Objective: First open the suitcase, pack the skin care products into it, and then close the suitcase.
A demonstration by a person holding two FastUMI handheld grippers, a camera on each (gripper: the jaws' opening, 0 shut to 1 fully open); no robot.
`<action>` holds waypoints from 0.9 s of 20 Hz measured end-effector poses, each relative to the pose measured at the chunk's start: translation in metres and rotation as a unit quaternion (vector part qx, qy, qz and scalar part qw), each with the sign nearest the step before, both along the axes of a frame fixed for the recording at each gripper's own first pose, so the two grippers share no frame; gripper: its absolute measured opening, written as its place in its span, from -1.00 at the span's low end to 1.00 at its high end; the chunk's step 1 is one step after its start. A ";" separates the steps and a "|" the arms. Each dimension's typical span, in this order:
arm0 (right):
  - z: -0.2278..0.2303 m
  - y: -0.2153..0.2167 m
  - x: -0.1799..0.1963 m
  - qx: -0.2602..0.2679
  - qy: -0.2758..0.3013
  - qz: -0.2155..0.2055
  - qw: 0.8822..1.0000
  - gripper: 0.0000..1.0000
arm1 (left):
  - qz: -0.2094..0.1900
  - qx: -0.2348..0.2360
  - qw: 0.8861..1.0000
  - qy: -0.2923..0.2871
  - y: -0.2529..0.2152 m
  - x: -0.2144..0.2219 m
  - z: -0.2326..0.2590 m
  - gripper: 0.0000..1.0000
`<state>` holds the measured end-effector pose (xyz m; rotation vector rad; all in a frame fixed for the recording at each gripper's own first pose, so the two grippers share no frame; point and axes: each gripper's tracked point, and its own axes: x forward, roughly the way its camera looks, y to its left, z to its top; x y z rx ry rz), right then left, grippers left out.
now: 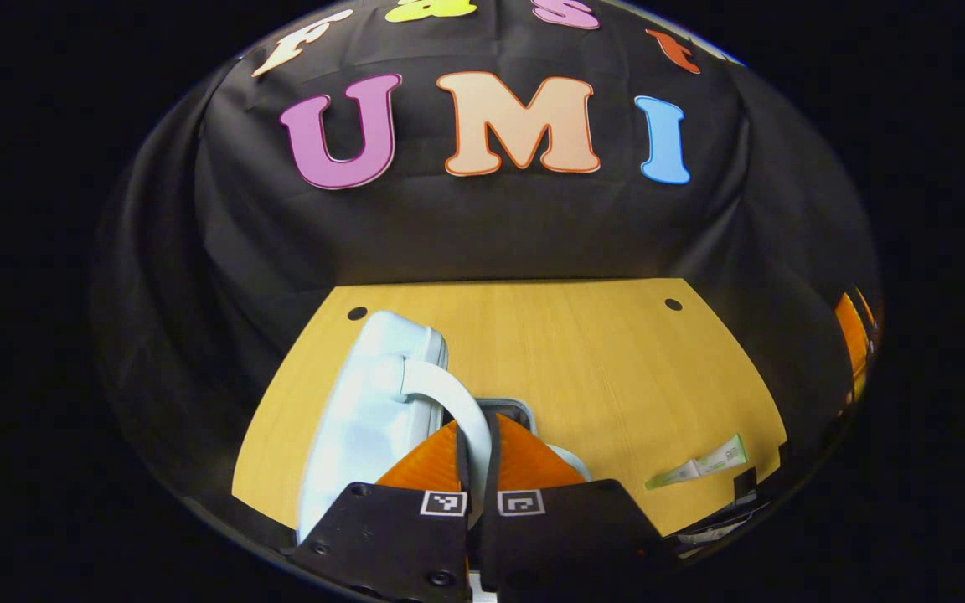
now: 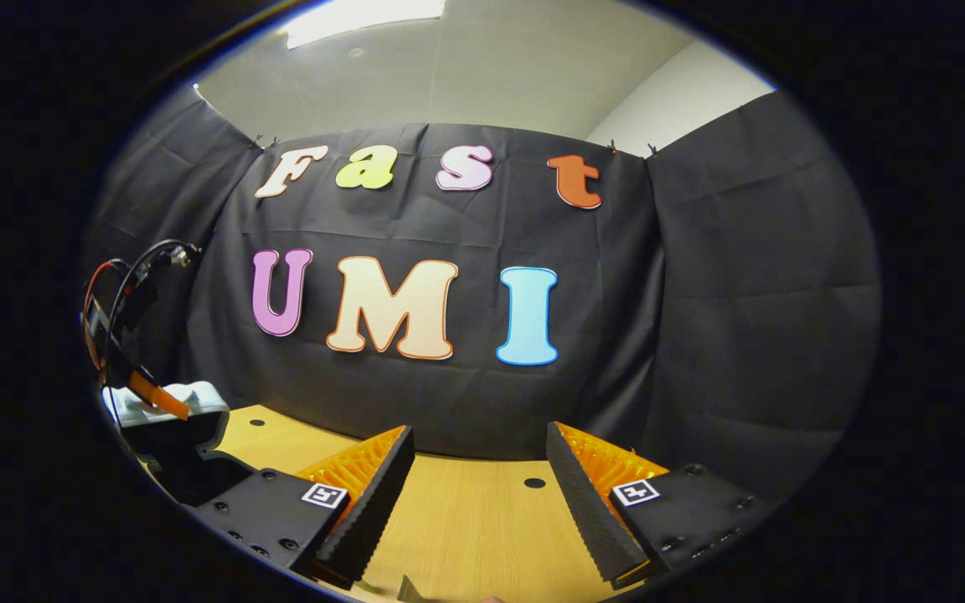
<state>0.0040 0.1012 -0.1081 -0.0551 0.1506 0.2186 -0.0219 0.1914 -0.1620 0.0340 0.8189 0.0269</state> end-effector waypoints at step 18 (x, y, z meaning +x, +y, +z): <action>0.000 0.108 0.001 -0.017 -0.017 -0.040 0.999 1.00 | 0.075 0.026 0.995 -0.065 0.234 -0.003 0.016 -1.00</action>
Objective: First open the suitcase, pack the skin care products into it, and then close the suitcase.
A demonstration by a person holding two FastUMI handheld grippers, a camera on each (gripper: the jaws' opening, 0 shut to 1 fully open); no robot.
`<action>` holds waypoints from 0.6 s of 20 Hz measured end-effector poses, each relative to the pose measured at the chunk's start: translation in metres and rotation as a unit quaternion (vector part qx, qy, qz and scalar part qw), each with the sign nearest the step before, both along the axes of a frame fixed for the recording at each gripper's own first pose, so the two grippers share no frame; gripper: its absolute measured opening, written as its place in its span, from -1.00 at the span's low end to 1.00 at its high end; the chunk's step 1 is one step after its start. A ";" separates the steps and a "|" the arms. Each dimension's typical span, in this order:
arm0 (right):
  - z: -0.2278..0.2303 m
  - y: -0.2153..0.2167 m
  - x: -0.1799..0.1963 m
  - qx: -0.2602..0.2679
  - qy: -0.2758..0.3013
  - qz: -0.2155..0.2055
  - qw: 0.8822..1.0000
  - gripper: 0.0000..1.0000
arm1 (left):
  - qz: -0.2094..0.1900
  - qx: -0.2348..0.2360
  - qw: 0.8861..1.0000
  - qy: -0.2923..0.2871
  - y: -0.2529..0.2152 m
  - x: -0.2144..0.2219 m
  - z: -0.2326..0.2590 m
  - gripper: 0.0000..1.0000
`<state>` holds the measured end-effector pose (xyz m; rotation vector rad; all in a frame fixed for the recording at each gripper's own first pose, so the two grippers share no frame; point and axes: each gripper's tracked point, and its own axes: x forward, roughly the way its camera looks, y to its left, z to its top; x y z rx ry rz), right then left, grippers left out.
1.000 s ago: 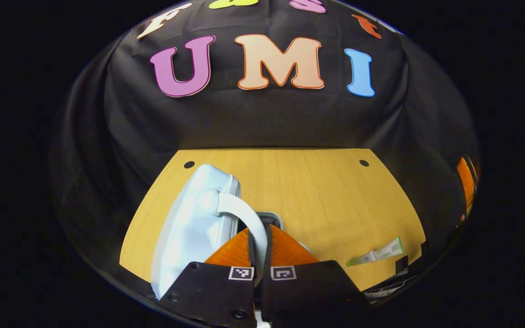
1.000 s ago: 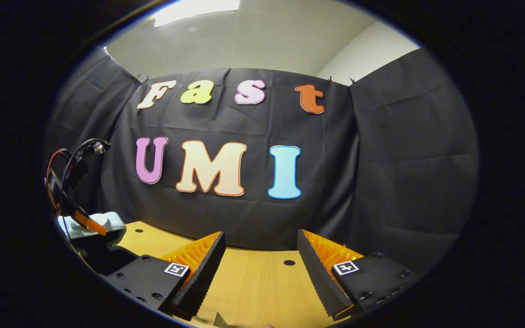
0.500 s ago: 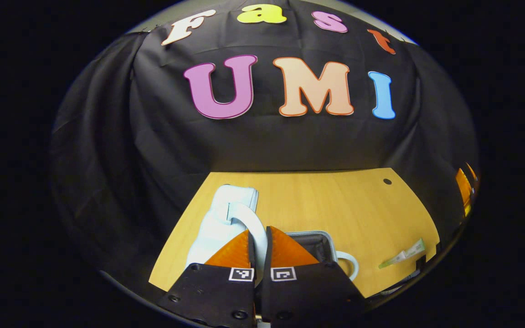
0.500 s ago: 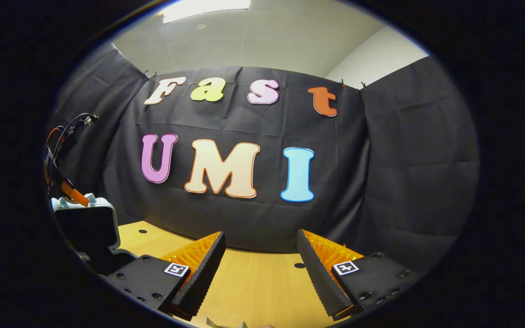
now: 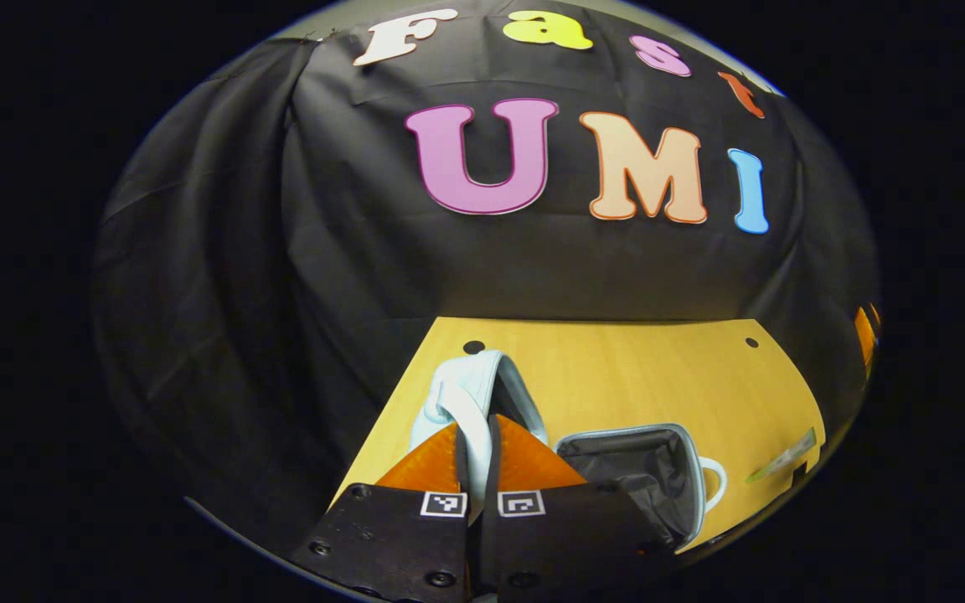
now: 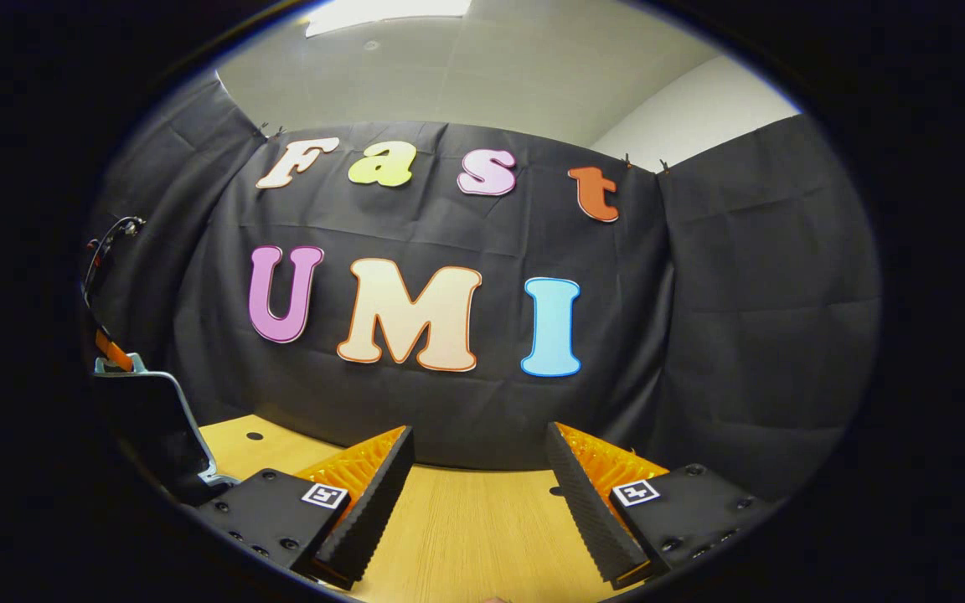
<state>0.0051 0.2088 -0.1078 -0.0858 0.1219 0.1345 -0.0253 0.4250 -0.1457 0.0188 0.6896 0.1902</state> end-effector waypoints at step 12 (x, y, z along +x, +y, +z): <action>0.020 0.044 -0.008 -0.059 -0.031 0.016 0.998 0.96 | 0.080 -0.004 0.996 0.025 0.129 -0.031 -0.082 -1.00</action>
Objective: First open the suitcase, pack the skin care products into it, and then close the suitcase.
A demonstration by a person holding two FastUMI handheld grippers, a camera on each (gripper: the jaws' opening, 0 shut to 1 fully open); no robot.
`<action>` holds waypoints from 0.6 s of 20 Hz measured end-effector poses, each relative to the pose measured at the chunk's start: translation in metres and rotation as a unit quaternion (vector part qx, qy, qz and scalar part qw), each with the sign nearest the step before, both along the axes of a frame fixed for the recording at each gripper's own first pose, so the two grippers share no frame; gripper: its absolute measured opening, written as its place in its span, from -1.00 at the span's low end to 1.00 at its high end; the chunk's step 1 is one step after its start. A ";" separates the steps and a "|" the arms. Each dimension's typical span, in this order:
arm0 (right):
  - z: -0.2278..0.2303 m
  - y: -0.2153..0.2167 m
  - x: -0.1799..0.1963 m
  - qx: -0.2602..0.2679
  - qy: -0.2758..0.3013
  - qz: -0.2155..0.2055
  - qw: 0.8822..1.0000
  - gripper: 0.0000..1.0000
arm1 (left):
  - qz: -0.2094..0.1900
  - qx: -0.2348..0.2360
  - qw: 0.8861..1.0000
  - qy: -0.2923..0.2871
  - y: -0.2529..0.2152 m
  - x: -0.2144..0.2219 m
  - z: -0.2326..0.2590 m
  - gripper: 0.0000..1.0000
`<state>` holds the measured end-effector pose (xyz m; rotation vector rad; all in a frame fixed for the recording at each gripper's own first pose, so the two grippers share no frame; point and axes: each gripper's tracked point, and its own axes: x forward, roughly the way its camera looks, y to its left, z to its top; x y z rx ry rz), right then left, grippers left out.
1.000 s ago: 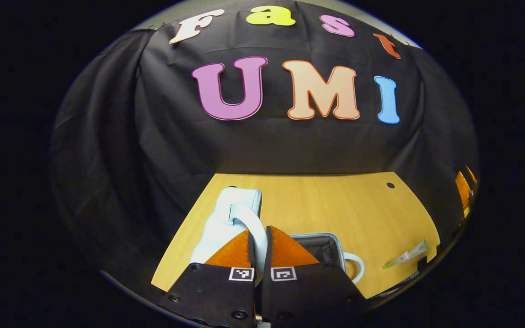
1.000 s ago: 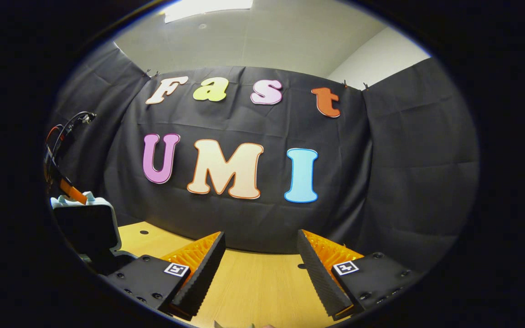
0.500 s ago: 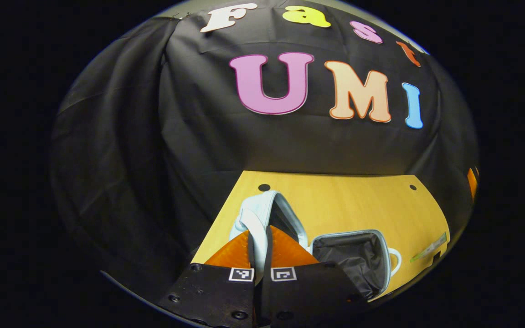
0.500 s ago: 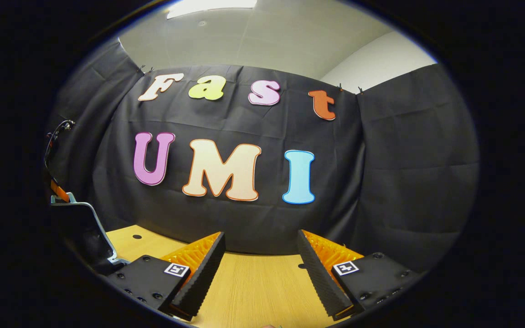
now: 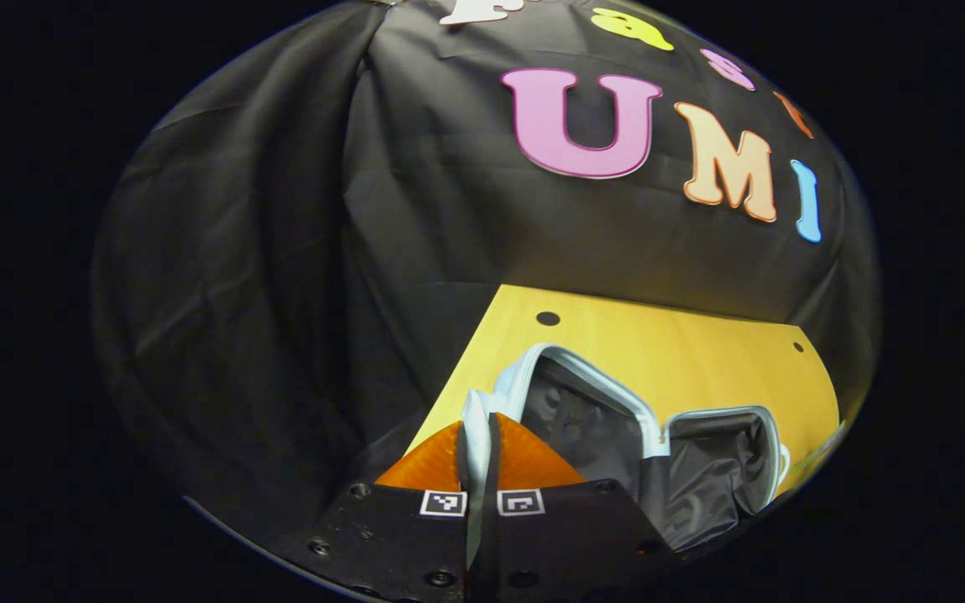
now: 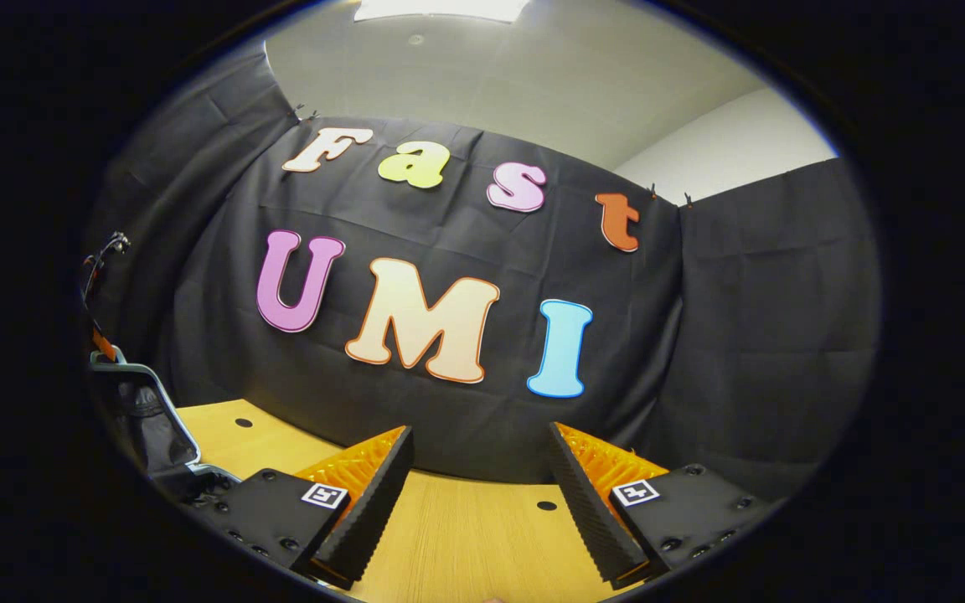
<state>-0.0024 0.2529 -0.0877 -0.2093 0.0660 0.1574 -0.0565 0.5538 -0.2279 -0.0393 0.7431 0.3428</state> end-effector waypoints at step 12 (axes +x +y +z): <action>-0.004 0.000 -0.001 0.007 0.008 -0.018 1.000 1.00 | 0.070 -0.003 0.997 -0.025 0.043 -0.017 -0.044 -0.22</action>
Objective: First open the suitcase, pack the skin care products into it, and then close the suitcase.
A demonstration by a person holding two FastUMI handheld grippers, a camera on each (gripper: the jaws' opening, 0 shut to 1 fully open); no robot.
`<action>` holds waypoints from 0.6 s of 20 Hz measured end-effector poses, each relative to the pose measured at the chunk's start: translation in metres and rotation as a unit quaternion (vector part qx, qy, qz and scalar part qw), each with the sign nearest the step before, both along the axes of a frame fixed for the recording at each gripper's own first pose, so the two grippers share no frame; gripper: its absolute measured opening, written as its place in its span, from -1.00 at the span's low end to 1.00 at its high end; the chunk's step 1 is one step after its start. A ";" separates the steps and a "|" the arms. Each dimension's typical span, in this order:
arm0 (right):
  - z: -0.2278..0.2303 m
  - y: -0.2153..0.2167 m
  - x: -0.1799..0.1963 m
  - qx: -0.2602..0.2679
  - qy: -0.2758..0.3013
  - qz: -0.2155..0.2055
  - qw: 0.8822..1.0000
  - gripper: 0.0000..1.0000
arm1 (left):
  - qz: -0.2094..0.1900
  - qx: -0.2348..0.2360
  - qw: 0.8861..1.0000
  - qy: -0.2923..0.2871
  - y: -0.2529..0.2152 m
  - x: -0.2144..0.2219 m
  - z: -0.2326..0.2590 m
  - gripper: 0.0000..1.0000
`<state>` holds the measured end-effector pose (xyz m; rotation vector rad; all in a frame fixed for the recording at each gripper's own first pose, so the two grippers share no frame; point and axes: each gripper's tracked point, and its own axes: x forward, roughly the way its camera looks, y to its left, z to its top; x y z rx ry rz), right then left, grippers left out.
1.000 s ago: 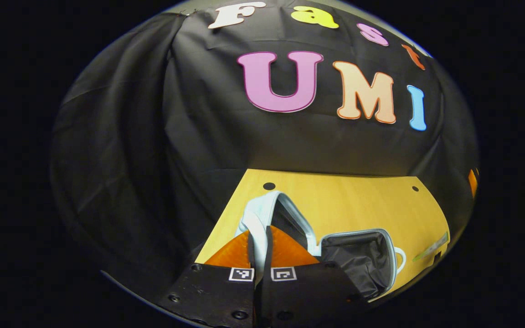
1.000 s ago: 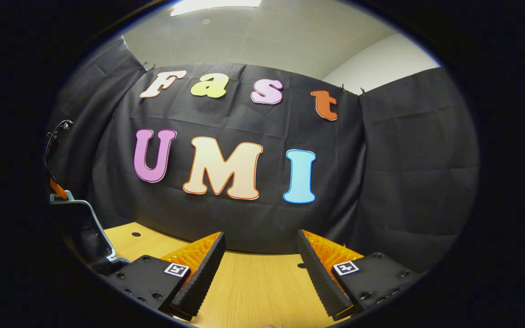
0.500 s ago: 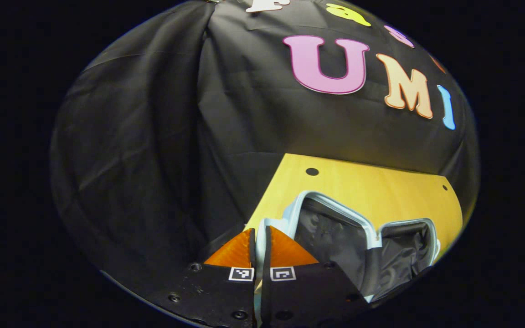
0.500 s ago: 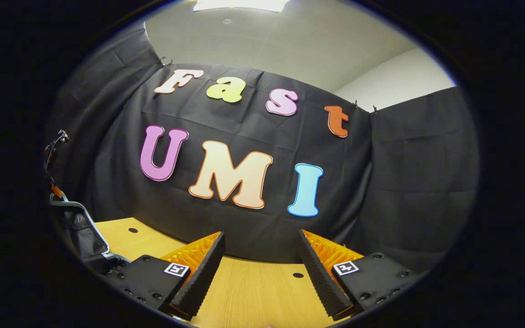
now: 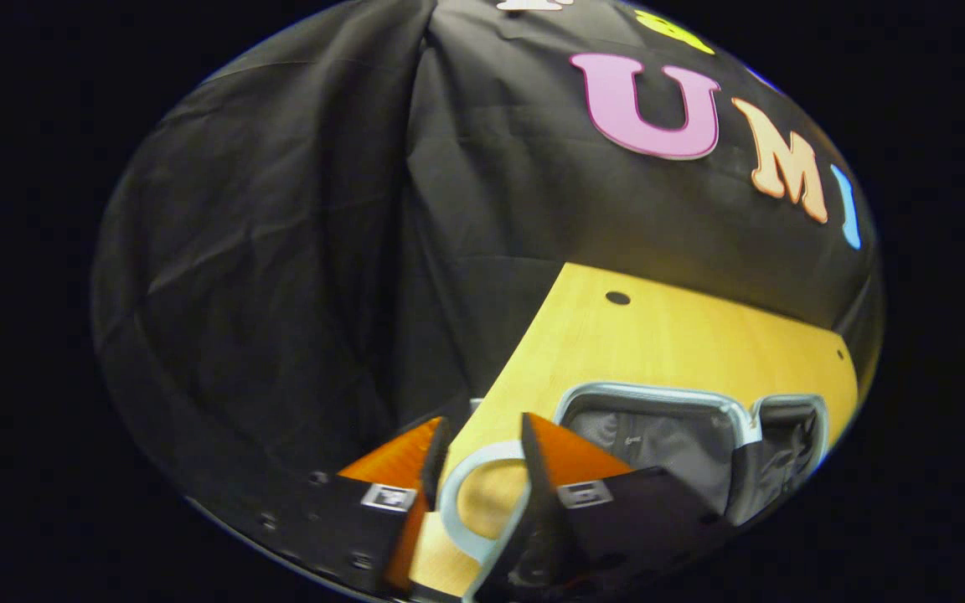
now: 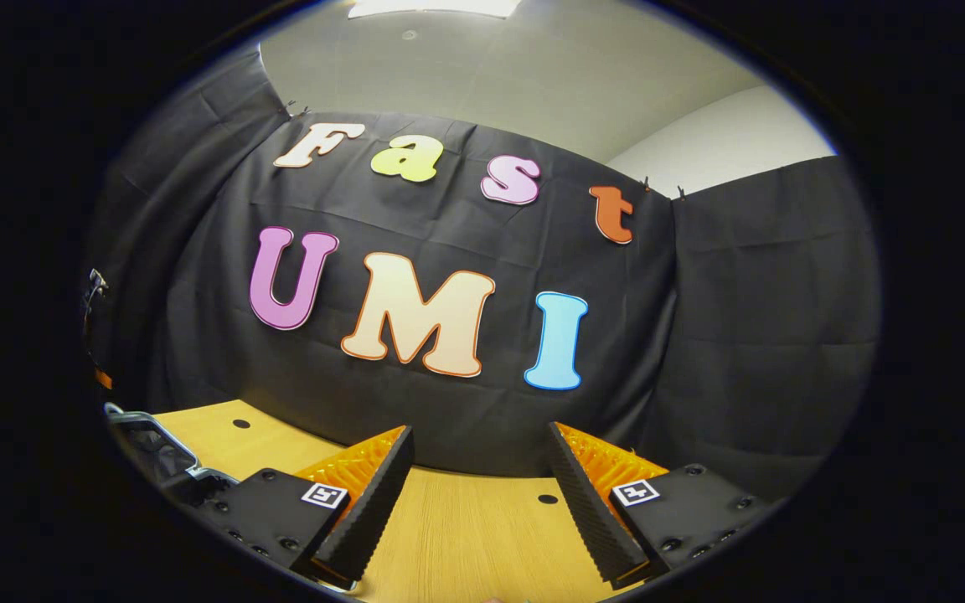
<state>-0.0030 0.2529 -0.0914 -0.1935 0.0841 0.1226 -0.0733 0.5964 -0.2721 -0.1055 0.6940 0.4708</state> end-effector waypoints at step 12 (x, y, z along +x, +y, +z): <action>0.008 -0.041 -0.007 0.064 0.002 0.018 0.998 0.96 | -0.018 0.135 0.954 -0.266 -0.117 0.047 0.207 0.89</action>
